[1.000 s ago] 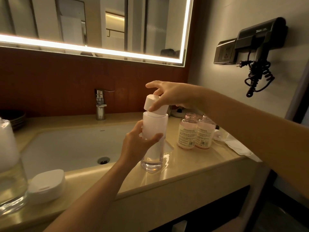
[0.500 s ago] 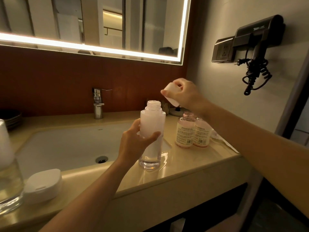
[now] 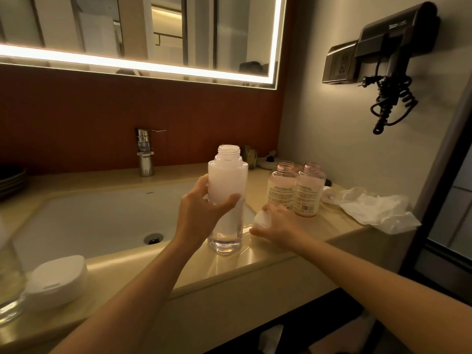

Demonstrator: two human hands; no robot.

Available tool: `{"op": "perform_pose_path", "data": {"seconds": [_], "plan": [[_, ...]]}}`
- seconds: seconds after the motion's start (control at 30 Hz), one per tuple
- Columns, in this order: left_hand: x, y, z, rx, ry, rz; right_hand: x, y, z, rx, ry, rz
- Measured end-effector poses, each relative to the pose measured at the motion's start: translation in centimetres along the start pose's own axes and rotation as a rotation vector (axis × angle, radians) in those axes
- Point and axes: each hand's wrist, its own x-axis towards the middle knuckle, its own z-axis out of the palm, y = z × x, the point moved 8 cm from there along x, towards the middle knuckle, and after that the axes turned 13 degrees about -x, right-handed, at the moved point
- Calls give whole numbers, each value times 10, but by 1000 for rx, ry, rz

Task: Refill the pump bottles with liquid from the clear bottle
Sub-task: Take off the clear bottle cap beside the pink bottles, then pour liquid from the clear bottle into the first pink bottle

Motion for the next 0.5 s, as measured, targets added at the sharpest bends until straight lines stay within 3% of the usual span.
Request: {"op": "perform_pose_path", "data": {"seconds": [0.13, 0.2, 0.27, 0.33, 0.5], "plan": [[1, -1, 0, 25, 19, 38, 1, 3, 3, -67, 5, -40], [1, -1, 1, 37, 31, 56, 0, 8, -16, 70, 162, -7], [2, 0, 2, 45, 42, 66, -3, 22, -45, 238, 431, 82], [4, 1, 5, 47, 40, 72, -2, 38, -63, 319, 563, 177], [7, 1, 11, 54, 48, 76, 19, 48, -64, 359, 508, 264]]}}
